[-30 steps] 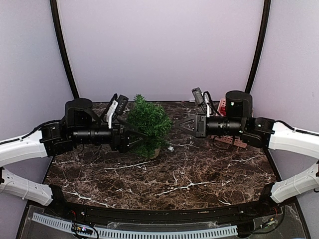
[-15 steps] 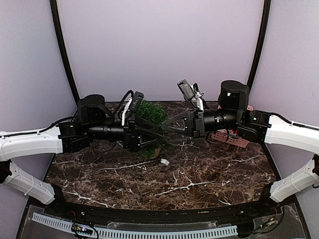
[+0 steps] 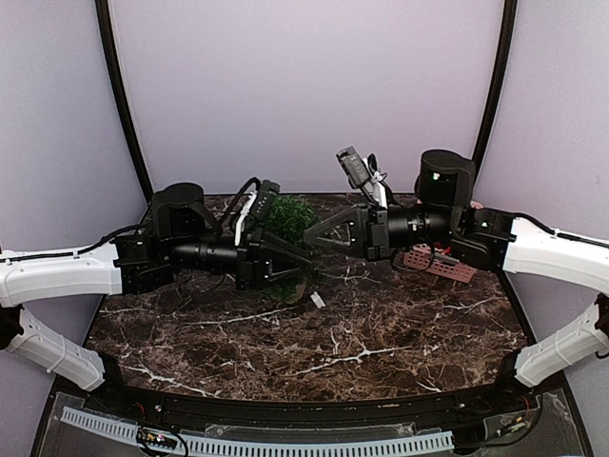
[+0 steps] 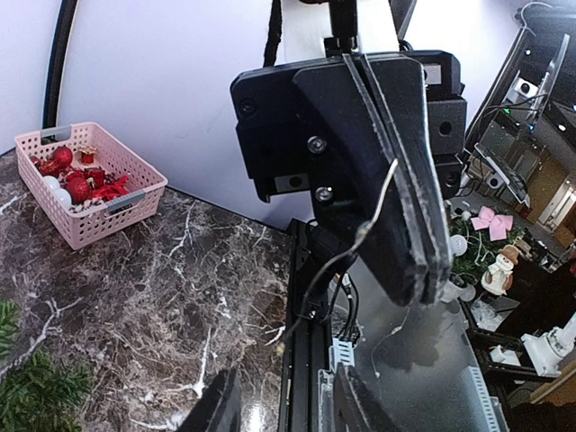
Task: Decorate the small christmas tree
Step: Place the side of the string light on the branch.
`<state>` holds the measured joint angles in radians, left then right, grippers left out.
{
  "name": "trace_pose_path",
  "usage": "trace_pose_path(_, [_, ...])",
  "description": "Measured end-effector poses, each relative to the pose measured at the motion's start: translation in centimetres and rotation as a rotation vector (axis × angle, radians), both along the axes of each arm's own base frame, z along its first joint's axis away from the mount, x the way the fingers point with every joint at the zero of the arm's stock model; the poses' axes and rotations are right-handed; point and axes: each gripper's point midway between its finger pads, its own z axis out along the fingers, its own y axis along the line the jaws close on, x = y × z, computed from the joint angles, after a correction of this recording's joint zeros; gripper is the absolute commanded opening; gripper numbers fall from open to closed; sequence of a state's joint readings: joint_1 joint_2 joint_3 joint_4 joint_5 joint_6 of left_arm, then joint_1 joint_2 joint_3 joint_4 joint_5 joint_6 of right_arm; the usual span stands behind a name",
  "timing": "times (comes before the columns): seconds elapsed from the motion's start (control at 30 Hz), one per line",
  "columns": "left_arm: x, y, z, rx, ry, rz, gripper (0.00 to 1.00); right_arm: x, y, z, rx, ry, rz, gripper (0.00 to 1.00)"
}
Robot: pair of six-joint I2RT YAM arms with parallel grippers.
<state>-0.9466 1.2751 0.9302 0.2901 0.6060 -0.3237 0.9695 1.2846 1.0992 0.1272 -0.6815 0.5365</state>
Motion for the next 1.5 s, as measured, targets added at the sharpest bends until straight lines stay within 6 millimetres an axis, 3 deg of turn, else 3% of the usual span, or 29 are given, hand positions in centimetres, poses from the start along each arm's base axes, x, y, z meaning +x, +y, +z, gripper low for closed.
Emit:
trace_pose_path(0.17, [0.1,-0.2,-0.1,-0.002,0.000,-0.003,0.39,0.0,0.2,0.5,0.009,-0.009,0.006,0.00])
trace_pose_path(0.4, [0.3,-1.2,-2.0,0.035,0.011,-0.006,0.45,-0.1,0.2,0.8,0.017,-0.015,0.011,0.00])
trace_pose_path(0.57, [0.9,-1.2,-2.3,0.048,-0.005,0.030,0.36,-0.2,0.2,1.1,0.030,-0.023,0.019,0.00])
trace_pose_path(0.8, [1.4,-0.8,-2.8,0.061,-0.013,0.070,0.02,-0.2,0.3,1.3,0.037,-0.028,0.018,0.00])
trace_pose_path(1.27, [1.5,-0.6,-2.8,0.068,-0.015,0.088,0.00,0.9,0.3,0.9,0.015,-0.037,-0.046,0.00])
trace_pose_path(1.5, [2.5,2.8,-0.9,0.095,-0.087,0.258,0.00,3.0,0.5,-1.2,-0.075,-0.029,-0.160,0.00])
